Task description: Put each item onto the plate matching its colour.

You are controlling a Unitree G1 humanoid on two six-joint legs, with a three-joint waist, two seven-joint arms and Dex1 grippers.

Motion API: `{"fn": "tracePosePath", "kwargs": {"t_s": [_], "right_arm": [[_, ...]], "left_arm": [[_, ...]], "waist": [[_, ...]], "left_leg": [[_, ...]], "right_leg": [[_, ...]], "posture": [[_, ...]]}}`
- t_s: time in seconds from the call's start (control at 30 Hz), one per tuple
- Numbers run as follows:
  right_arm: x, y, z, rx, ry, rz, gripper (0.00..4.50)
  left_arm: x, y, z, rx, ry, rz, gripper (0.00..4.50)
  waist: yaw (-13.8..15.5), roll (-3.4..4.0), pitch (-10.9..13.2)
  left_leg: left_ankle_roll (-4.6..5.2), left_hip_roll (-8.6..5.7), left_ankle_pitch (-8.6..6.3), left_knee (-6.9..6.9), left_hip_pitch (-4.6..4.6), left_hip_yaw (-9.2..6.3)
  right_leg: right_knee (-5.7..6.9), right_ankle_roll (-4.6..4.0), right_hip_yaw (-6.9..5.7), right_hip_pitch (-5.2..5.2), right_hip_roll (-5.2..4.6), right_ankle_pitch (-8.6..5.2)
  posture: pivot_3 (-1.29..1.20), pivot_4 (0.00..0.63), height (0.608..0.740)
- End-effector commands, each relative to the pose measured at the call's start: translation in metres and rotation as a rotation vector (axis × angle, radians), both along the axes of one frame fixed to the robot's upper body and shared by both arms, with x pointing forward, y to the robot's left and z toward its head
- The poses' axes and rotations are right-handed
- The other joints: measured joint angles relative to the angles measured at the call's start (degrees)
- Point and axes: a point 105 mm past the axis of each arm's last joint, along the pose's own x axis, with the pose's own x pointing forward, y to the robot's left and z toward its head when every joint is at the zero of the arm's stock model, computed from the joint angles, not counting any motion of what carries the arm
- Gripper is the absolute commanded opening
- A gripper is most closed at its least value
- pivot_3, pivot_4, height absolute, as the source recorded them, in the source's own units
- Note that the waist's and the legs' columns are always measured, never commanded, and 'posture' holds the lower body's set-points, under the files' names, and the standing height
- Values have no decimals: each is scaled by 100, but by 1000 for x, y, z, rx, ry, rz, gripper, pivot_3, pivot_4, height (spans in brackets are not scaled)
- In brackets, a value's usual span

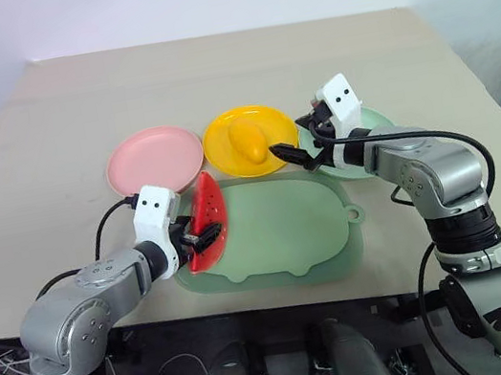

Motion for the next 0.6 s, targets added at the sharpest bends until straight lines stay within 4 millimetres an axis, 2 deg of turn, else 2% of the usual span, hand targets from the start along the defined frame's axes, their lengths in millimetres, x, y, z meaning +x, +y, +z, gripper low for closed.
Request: {"fn": "tracePosePath", "kwargs": {"t_s": [0.03, 0.17, 0.27, 0.33, 0.6], "right_arm": [[-2, -4, 16, 6, -64, -10, 4500], [-3, -3, 17, 13, -67, -7, 4500], [-2, -3, 17, 18, -68, -8, 4500], [-2, -3, 17, 20, -68, -11, 4500], [-1, -7, 16, -3, -80, -37, 4500]], "left_arm": [[7, 8, 28, -26, -105, 21, 3315], [22, 24, 53, -50, -178, 96, 3315], [43, 51, 76, -38, -253, 210, 3315], [55, 61, 82, -3, -291, 256, 3315], [102, 61, 93, -51, -363, 313, 3315]], "waist": [[4, 0, 0], [4, 0, 0], [2, 0, 0], [-3, 0, 0], [4, -2, 1]], "left_leg": [[0, 0, 0, 0, 0, 0], [0, 0, 0, 4, -1, -2], [0, 0, 0, 4, -1, -2], [0, 0, 0, 5, -1, -2], [0, -2, 0, 8, -5, 1]], "right_leg": [[0, 0, 0, 0, 0, 0], [1, 0, -1, 1, 0, 0], [2, 0, -1, 2, 1, 0], [4, 1, -2, 2, 2, 0], [4, 1, -3, 1, -1, 0]], "posture": [[0, 150, 696], [0, 150, 696], [0, 150, 696], [0, 150, 696], [0, 150, 696]]}}
